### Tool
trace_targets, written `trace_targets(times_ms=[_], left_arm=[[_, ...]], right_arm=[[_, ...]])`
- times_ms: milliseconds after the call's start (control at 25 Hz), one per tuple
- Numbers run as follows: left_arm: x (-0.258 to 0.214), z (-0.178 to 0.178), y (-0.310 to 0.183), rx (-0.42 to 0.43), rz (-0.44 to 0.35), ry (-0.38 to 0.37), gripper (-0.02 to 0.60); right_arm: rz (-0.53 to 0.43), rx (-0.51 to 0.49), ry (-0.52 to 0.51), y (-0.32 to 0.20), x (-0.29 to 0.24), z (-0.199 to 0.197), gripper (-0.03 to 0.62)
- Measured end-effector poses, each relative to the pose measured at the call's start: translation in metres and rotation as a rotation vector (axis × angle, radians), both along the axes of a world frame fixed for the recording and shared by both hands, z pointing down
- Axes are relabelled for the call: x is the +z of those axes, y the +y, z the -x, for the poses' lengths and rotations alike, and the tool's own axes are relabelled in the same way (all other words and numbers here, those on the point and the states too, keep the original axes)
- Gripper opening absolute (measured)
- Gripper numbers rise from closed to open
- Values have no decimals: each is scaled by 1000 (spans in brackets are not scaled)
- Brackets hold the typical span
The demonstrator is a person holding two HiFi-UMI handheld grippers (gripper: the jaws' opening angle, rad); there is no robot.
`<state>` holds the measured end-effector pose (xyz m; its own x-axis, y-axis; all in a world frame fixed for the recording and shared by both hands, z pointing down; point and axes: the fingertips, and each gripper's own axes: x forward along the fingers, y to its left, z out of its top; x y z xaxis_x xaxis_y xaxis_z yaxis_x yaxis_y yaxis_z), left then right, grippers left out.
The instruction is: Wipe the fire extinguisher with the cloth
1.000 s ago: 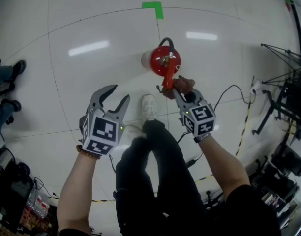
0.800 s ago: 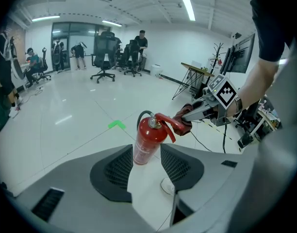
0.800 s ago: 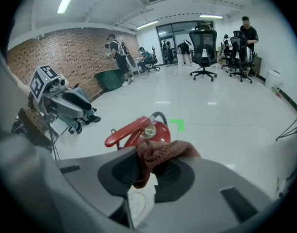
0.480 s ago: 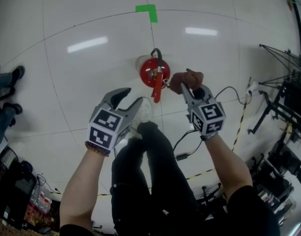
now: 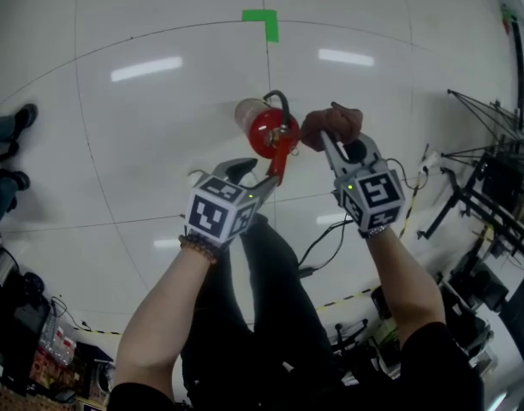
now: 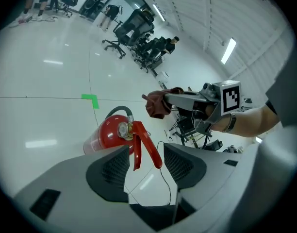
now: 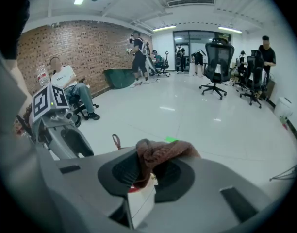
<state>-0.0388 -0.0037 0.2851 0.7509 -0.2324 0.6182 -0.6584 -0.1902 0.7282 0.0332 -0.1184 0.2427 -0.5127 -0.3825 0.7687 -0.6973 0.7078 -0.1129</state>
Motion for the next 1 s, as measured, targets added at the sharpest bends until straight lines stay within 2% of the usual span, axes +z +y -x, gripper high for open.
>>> trace_targets(times_ms=[120,240,680,840,1000], left_arm=[[-3,3,8,10,-13,-2,218],[-9,22,14,31,-52,-39,218],[-30,102,3,77,-155,-244,218],[-26,128,-7,105,-207,-290,218],[-26,136,-16,195,-296,-298,218]], right_arm=[[-26,-86,11,-5,-10,29,78],[-33,-142,21,-4,-19,56,78],[12,-192,114,28,-16,104,78],[1,-124,155,41,-8,117,78],[-27,8,190,51,-6,119,78]])
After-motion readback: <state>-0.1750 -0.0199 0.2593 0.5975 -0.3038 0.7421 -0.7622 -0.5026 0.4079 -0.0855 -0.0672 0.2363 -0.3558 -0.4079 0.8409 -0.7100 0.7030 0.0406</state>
